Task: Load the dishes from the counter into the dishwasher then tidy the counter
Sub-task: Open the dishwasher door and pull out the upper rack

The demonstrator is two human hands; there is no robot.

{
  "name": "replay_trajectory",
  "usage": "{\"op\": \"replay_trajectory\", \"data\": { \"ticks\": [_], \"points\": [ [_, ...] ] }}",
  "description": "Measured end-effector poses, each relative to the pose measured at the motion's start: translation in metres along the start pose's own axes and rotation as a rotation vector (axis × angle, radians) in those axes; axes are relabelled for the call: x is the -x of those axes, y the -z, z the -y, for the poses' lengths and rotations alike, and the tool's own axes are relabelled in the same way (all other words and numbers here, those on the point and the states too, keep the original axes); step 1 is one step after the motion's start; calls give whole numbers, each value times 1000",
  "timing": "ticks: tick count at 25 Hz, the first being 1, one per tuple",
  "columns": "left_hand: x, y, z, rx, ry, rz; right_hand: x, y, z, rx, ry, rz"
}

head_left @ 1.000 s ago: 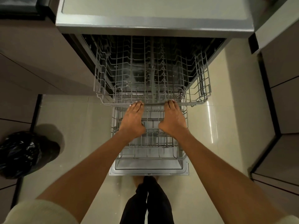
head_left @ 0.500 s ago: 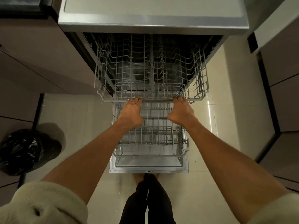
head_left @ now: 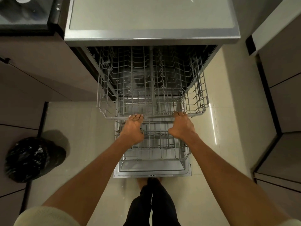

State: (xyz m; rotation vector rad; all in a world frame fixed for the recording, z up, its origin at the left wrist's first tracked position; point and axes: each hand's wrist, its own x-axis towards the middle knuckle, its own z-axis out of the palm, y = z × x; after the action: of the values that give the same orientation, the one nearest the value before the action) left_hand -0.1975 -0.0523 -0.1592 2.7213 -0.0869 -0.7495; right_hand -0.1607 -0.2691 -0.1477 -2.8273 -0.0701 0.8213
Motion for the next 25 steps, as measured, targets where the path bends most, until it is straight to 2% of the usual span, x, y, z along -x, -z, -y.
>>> {"op": "replay_trajectory", "data": {
  "ticks": [7, 19, 25],
  "points": [
    [29, -7, -1, -20, -23, 6, 29, -18, 2, 30, 10, 27],
    [101, -61, 1, 174, 7, 130, 114, -60, -10, -37, -36, 98],
    [108, -62, -4, 210, 21, 90, 122, -60, -8, -48, -34, 116]
  ]
}}
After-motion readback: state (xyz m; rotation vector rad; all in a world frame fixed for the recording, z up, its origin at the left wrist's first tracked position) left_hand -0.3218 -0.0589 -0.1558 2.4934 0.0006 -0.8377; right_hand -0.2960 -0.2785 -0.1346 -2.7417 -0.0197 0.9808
